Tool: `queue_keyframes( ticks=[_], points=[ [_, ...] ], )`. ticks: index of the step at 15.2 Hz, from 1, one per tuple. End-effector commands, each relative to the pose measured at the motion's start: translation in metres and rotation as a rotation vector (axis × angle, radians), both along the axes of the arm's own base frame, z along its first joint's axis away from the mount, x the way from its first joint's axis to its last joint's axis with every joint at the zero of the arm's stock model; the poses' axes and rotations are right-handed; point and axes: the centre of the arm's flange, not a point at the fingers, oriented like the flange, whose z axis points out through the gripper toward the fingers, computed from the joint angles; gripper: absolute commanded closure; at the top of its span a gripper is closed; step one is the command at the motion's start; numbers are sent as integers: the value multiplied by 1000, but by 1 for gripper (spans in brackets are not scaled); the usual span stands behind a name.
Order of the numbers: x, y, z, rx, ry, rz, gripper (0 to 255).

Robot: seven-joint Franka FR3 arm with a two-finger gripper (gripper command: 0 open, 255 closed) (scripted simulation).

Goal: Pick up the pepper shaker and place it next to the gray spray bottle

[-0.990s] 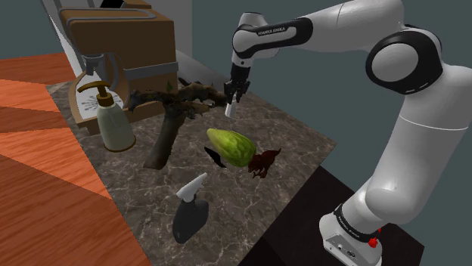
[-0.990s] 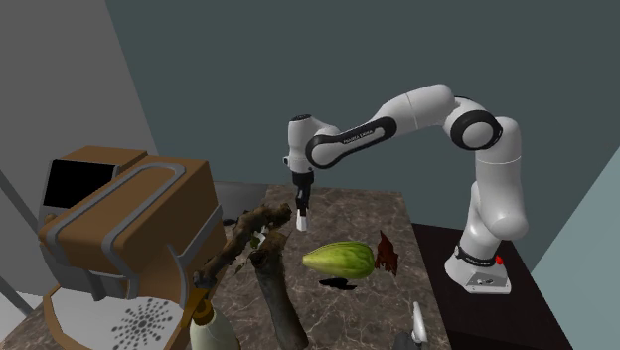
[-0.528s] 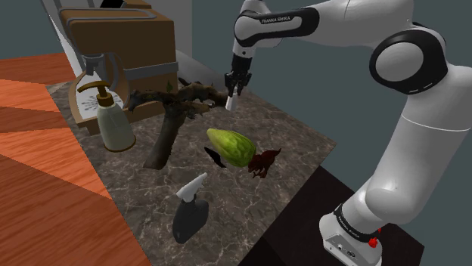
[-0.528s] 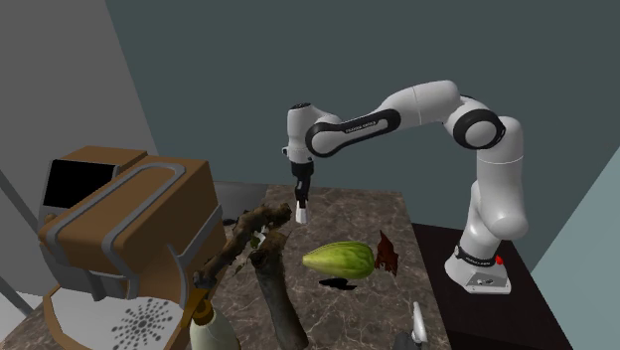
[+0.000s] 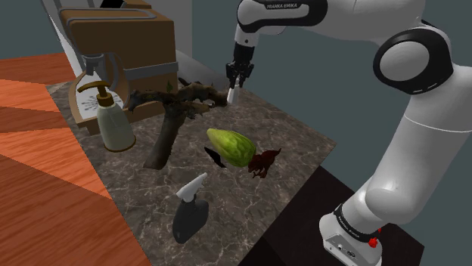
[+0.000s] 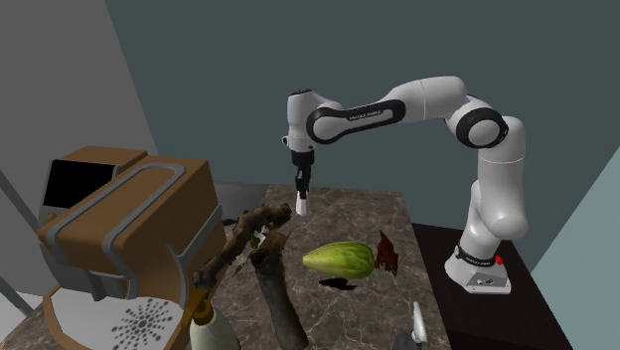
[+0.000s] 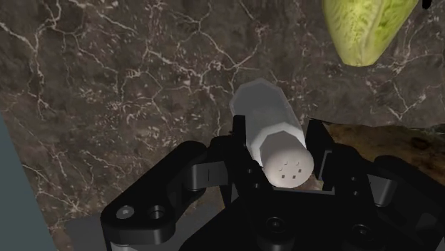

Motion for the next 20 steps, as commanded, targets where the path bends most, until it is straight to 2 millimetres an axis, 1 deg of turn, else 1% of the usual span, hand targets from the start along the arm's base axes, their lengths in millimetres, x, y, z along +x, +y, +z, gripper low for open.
queue_keyframes(
  ticks=[1, 20],
  points=[
    [1, 0, 11, 0, 0, 0, 255],
    [1, 0, 111, 0, 0, 0, 255]
  ],
)
